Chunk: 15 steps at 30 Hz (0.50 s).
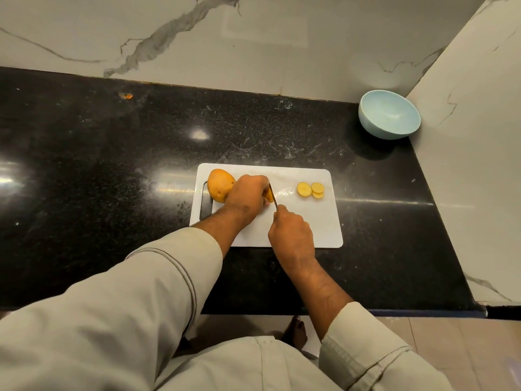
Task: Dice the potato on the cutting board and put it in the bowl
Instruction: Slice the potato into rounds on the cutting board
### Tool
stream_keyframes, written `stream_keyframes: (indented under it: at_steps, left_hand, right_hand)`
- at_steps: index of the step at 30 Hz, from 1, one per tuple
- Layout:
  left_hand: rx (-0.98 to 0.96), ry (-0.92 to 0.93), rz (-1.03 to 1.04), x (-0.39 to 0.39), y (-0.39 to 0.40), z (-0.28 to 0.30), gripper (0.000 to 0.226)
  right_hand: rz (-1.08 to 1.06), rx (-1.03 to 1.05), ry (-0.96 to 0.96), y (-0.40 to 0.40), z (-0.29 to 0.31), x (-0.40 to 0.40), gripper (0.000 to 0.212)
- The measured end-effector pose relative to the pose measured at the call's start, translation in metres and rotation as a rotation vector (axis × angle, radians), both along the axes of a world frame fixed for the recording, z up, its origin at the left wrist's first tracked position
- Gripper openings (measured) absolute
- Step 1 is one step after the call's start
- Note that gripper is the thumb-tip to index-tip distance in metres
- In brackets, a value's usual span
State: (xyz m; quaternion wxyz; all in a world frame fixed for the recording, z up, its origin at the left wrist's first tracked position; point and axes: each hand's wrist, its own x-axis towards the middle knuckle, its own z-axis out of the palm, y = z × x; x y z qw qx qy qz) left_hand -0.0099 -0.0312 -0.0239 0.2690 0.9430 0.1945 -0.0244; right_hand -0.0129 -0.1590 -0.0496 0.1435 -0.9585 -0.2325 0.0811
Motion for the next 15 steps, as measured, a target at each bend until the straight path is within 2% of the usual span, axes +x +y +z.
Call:
stream_keyframes:
  at_steps: [15]
  left_hand:
    - [0.032,-0.022,-0.037,0.000,0.003,-0.002,0.015]
  right_hand:
    - [0.028,0.007,0.024,0.017,0.004,0.013,0.016]
